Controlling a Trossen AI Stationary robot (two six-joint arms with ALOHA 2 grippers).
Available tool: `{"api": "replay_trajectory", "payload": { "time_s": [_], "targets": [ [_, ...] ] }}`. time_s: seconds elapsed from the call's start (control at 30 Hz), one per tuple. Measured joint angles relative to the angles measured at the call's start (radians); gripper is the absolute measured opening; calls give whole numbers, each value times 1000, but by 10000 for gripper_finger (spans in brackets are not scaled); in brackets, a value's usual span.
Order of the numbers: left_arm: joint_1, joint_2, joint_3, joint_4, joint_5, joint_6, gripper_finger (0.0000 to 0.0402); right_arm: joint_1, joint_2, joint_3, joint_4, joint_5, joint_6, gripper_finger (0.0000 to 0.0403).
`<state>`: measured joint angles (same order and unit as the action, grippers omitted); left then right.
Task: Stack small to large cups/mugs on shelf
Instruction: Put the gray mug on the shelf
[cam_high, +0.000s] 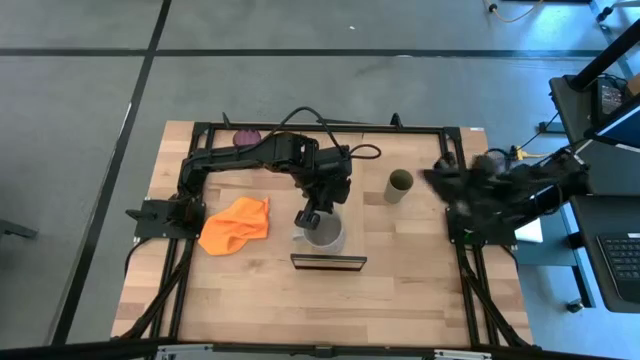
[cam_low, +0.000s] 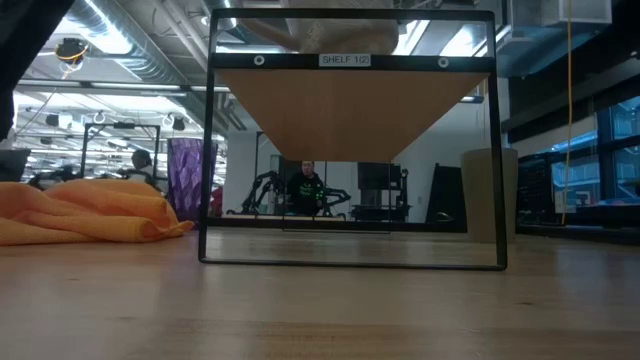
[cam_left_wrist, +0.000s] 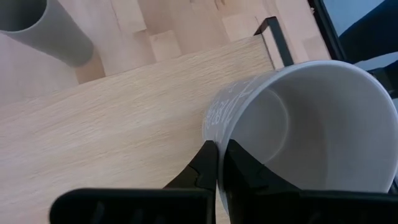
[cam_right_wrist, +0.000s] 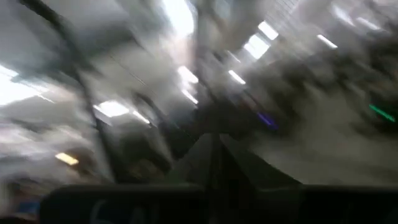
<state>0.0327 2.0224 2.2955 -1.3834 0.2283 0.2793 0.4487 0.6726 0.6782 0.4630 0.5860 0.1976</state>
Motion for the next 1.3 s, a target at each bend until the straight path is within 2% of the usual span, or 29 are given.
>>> {"api": "replay_trajectory", "payload": {
  "time_s": [0.07,0.17,0.33,0.47,0.63,0.93,1.3],
  "targets": [
    [7,0,0,0,0,3,4,-35,43,80,-310,78,128,31],
    [14,0,0,0,0,18,4,-79,116,184,-618,64,294,30],
    [21,1,0,0,0,41,4,-141,253,267,-875,-141,484,30],
    [24,8,0,4,2,45,4,-178,347,267,-839,-292,569,29],
    [24,15,0,8,2,44,4,-222,456,263,-753,-412,602,29],
    [24,16,0,7,2,40,12,-257,562,264,-728,-501,713,29],
    [24,16,0,4,2,42,9,-257,623,263,-686,-538,776,29]
  ]
}}
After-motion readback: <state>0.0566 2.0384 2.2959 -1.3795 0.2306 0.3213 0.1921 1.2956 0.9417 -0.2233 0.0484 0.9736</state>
